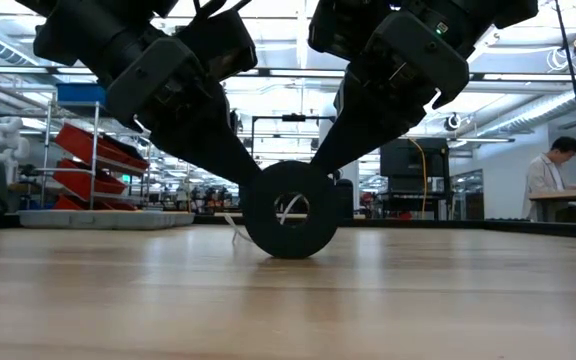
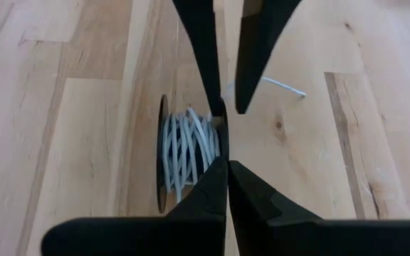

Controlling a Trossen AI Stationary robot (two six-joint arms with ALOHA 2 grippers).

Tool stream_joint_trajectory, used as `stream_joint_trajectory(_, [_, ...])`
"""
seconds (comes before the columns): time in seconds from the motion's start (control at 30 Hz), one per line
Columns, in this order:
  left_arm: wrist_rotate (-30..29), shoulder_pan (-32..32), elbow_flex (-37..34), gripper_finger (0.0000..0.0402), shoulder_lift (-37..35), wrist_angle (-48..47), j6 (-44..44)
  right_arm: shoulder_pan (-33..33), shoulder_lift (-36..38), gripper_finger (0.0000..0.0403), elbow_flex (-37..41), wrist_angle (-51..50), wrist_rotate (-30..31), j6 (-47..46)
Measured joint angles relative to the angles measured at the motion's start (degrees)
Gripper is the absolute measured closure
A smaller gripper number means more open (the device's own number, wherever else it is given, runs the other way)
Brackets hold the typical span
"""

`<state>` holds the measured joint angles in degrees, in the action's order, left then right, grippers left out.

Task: Coil cords
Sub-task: Uncoil the white wire from the spool

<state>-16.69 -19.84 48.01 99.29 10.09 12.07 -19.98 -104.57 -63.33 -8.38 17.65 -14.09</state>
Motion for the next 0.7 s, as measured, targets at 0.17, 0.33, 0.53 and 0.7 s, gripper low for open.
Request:
stream_joint_trajectory(0.17, [0.02,0.22,0.00,0.0394,0.00,0.02,-0.49,0.02,0.02,0.0403,0.02,-0.10,0.15,0.00])
stream_joint_trajectory(0.33, [0.15,0.22,0.00,0.0397,0.00,0.66,-0.54,-0.11,1.14,0.0403,0.06,-0.45,-1.25,-0.18])
stream_joint_trajectory(0.53, [0.07,0.22,0.07,0.0399,-0.04,1.82,-0.52,-1.01,4.66,0.0384,0.04,-2.30,-1.53,-0.23])
stream_joint_trajectory(0.7, [0.09,0.22,0.07,0.0399,-0.04,1.85,-0.56,-1.22,7.97,0.0353,0.04,-6.46,-1.49,-0.39])
